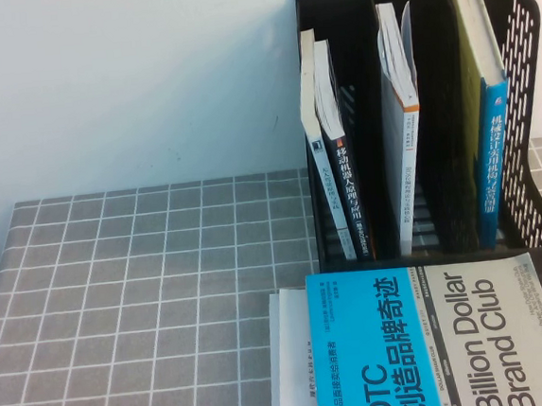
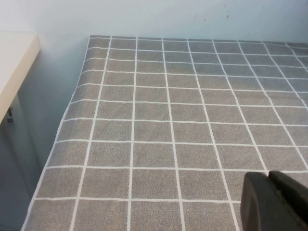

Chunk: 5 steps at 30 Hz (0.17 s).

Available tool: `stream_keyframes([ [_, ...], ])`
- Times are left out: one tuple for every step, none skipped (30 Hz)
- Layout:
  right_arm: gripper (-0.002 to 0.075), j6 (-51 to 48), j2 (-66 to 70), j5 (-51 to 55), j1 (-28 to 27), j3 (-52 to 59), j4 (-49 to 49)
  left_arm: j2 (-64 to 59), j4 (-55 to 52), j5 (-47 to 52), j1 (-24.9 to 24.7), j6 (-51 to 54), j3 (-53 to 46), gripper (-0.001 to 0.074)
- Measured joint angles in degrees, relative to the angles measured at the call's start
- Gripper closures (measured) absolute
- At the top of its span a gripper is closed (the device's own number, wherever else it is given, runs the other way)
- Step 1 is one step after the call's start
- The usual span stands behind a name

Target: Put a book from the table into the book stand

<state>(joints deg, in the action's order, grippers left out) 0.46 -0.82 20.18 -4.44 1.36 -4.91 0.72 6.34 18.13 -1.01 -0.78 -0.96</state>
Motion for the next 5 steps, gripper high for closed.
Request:
stream_keyframes([
  [0.0729,0.0,0.0,0.0,0.0,0.0,0.0,0.0,0.0,0.0,0.0,0.0,0.0,0.0738],
  [0.0729,0.0,0.0,0.0,0.0,0.0,0.0,0.0,0.0,0.0,0.0,0.0,0.0,0.0738],
  [0.0729,0.0,0.0,0.0,0.0,0.0,0.0,0.0,0.0,0.0,0.0,0.0,0.0,0.0738],
  [0.0729,0.0,0.0,0.0,0.0,0.0,0.0,0.0,0.0,0.0,0.0,0.0,0.0,0.0738],
  [0.0729,0.0,0.0,0.0,0.0,0.0,0.0,0.0,0.0,0.0,0.0,0.0,0.0,0.0738],
])
